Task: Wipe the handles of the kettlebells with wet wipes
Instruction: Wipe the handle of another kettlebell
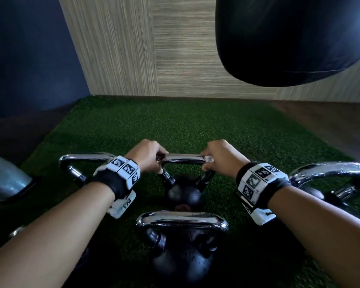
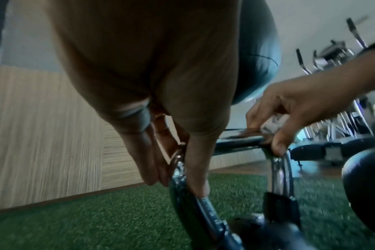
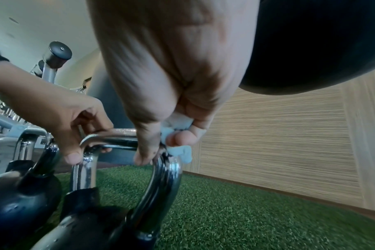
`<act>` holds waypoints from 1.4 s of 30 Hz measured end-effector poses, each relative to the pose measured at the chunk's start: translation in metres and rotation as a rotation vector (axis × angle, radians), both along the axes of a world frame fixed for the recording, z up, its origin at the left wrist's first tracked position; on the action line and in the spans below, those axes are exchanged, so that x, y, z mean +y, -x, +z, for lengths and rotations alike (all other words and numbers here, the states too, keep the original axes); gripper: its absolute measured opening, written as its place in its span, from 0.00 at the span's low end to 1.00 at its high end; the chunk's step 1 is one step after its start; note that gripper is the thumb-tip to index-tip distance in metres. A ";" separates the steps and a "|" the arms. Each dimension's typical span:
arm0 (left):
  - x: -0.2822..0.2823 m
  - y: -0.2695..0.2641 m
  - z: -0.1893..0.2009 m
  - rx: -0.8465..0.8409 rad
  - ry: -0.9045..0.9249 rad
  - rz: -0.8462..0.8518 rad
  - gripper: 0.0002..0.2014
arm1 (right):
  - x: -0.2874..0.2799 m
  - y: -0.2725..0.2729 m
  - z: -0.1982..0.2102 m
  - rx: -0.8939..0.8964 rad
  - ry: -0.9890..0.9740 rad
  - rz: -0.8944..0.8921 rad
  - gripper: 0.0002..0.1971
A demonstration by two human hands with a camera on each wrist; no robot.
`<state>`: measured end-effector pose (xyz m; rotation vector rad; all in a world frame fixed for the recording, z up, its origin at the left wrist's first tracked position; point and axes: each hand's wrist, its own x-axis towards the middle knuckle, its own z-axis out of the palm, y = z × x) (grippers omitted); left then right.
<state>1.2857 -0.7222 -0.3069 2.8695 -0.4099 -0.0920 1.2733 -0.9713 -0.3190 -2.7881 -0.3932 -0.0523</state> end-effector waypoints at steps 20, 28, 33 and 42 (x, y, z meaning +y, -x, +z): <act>0.060 0.115 -0.022 0.154 0.481 0.106 0.11 | 0.016 0.112 0.082 0.067 -0.078 0.073 0.07; 0.066 0.156 -0.064 0.455 0.529 0.216 0.12 | 0.028 0.175 0.070 0.293 -0.747 0.017 0.14; 0.057 0.170 -0.078 0.517 0.518 0.185 0.13 | 0.033 0.178 0.040 -0.106 -0.480 0.053 0.19; 0.040 0.179 -0.120 0.444 0.595 0.229 0.53 | 0.033 0.188 0.024 -0.140 -0.202 0.242 0.09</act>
